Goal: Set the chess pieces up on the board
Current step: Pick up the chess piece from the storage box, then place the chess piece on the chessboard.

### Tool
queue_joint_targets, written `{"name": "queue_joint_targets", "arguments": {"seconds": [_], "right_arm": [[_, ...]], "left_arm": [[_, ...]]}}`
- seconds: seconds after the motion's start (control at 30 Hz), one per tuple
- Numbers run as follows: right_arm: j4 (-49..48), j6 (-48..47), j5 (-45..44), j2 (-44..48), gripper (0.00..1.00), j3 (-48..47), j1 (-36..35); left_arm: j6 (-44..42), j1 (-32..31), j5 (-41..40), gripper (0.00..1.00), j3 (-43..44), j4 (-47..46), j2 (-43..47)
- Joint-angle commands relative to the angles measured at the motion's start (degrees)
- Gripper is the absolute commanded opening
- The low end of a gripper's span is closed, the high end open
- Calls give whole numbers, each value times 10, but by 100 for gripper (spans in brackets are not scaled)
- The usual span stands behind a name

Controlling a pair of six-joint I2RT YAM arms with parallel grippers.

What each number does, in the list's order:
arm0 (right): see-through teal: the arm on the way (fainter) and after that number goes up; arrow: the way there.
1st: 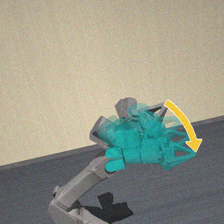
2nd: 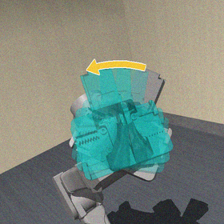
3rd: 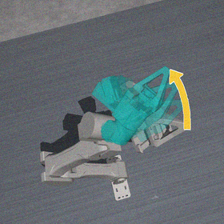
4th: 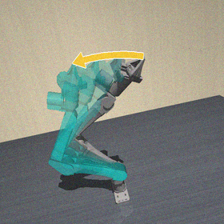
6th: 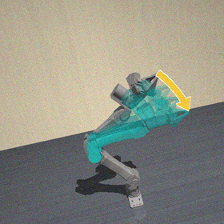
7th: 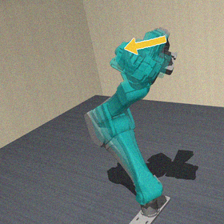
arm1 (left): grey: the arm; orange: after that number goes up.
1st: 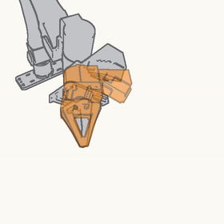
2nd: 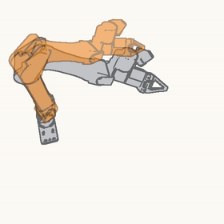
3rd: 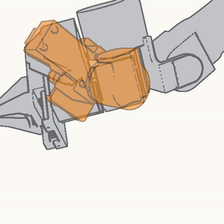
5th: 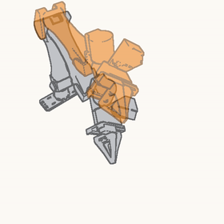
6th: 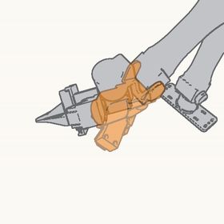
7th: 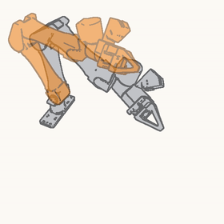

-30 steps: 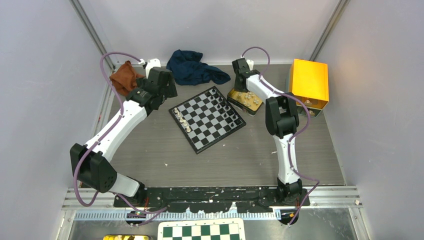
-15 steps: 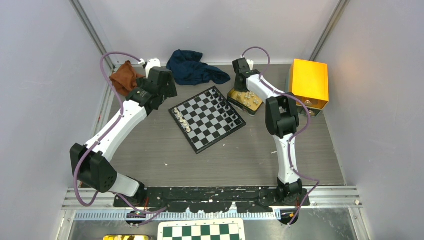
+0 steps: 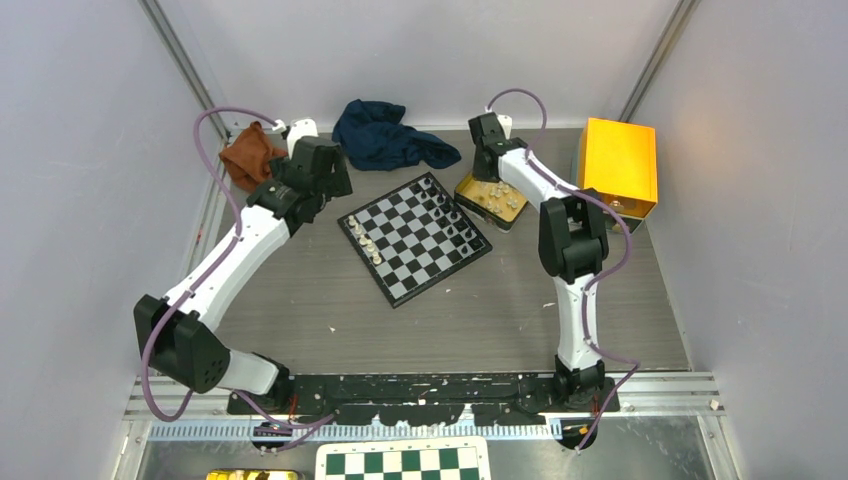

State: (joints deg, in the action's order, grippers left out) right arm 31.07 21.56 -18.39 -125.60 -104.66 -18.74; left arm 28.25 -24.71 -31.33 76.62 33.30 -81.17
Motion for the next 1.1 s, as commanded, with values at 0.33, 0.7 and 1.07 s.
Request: {"name": "queue_joint_targets", "arguments": {"seconds": [0.33, 0.7, 1.07], "right_arm": [[10, -48, -28, 167, 1, 46, -68], [29, -27, -10, 238, 1, 121, -211], [36, -4, 6, 214, 0, 133, -326]], "left_arm": [[12, 3, -4, 90, -43, -13, 69], [7, 3, -25, 90, -68, 4, 109], [7, 3, -36, 90, -93, 7, 156]]}}
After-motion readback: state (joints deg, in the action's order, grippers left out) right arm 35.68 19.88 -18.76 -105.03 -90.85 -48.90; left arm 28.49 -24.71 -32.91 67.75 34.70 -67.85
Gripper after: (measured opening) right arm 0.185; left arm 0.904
